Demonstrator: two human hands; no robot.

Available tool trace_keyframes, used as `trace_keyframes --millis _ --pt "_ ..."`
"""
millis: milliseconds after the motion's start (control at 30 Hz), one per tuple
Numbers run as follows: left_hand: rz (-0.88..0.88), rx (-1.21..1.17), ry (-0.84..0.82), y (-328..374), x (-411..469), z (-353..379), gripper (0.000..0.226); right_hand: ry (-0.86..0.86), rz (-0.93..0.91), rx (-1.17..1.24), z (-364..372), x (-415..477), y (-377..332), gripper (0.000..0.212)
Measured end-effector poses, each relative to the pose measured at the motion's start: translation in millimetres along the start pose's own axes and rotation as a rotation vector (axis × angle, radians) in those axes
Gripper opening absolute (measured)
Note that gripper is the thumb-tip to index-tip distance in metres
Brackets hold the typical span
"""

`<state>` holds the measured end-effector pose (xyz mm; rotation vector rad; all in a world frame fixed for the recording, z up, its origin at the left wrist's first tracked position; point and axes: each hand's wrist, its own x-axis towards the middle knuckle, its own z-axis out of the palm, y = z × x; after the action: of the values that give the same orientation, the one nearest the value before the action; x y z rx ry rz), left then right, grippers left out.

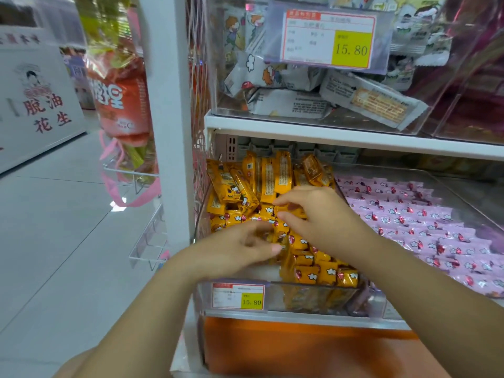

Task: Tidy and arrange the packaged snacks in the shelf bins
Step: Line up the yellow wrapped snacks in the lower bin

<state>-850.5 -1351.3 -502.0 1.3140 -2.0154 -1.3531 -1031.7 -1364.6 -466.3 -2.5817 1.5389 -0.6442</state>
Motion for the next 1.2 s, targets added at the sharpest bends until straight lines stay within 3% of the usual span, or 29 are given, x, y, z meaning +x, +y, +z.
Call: trace_keyframes --millis 100,200,333,533,800,1000,1200 --pt "0.090 -0.181 0.184 -1 -26 -14 0.051 0.034 -0.026 0.080 16 16 -14 0.032" --pt "0.113 -0.229 0.247 -6 -42 -18 0.037 0.038 -0.052 0.061 34 29 -30 0.046" --pt "0.127 -0.207 0.292 -10 -54 -22 0.033 0.003 -0.071 -0.190 49 45 -42 0.066" --pt "0.178 -0.153 0.283 -8 -63 -31 0.028 -0.063 -0.042 -0.333 65 54 -41 0.069" --pt "0.234 -0.195 0.271 -6 -65 -33 0.026 0.227 -0.145 -0.100 65 49 -36 0.050" --pt "0.200 -0.481 0.228 -1 -62 -32 0.043 0.376 -0.177 0.084 37 4 -31 0.047" --pt "0.125 -0.711 0.180 10 -42 -6 0.041 0.396 -0.313 0.011 33 -40 -18 0.062"
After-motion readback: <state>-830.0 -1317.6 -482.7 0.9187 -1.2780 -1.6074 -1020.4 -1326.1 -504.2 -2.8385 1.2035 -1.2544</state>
